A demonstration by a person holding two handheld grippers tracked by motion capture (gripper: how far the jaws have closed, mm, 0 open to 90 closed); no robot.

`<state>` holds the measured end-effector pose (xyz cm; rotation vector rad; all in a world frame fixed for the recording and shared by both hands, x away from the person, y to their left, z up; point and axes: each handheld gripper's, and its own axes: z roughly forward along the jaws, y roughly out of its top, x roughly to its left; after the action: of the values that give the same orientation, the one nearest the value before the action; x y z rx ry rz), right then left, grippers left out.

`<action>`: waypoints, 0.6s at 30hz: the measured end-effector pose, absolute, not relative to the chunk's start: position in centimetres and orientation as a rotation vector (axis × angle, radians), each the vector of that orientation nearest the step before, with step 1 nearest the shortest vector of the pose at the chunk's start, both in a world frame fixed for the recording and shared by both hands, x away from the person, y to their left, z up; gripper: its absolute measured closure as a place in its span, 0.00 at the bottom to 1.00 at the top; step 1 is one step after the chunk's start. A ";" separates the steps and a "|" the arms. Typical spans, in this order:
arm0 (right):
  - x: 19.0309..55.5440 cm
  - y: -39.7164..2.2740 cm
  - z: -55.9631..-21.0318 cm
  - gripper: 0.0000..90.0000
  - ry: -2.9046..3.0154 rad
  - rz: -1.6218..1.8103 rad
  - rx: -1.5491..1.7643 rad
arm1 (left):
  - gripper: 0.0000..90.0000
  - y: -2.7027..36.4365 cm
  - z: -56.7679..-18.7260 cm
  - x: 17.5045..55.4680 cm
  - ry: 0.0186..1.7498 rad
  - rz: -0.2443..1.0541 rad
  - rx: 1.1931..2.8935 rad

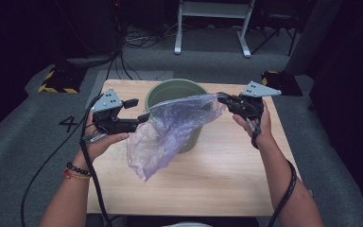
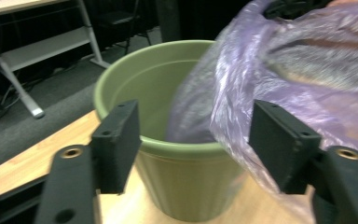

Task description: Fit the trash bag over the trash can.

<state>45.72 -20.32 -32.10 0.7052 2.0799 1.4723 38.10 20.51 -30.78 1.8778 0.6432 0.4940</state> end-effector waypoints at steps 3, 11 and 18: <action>45.1 -20.3 -32.0 0.88 2.085 1.494 0.674 | 0.33 19.9 -31.4 37.7 0.639 0.473 1.927; 44.3 -19.8 -32.0 0.61 2.128 1.478 0.652 | 0.68 18.4 -32.9 38.4 0.640 0.544 2.016; 44.0 -19.3 -32.3 0.79 2.133 1.406 0.622 | 0.99 18.0 -32.8 39.0 0.626 0.671 2.058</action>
<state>44.04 -19.31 -32.34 0.6218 2.1332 1.4056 39.04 17.99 -32.79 2.0582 0.6260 0.6709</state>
